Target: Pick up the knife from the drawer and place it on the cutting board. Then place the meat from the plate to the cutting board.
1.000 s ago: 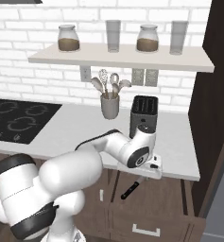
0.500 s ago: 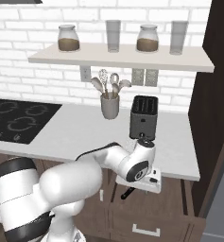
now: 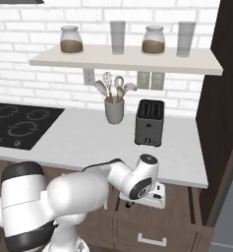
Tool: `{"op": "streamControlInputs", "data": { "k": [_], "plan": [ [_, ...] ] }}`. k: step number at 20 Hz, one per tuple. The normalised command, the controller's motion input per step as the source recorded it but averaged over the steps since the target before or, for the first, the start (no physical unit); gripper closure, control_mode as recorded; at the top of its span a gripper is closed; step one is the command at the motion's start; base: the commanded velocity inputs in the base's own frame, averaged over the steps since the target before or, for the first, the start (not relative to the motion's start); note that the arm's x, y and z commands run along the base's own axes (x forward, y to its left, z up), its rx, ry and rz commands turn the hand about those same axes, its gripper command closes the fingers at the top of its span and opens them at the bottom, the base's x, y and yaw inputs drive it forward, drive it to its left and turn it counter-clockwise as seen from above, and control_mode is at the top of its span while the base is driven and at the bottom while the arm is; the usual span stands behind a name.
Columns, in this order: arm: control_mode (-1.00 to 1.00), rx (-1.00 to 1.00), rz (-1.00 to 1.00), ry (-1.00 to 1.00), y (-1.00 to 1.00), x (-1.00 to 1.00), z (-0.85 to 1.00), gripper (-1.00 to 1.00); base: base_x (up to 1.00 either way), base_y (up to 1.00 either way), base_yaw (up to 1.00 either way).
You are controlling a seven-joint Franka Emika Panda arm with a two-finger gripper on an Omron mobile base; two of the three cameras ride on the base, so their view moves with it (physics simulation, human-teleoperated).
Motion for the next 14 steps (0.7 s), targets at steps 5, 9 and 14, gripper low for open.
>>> {"op": "streamControlInputs", "data": {
  "k": [5, 9, 14],
  "plan": [
    [-1.00, 0.00, 0.00, 0.00, 0.00, 0.00, -0.30, -1.00, 0.00, 0.00, 0.00],
    [-1.00, 0.00, 0.00, 0.00, 0.00, 0.00, -0.32, -1.00, 0.00, 0.00, 0.00],
    [-1.00, 0.00, 0.00, 0.00, 0.00, 0.00, -0.26, -1.00, 0.00, 0.00, 0.00]
  ]
}}
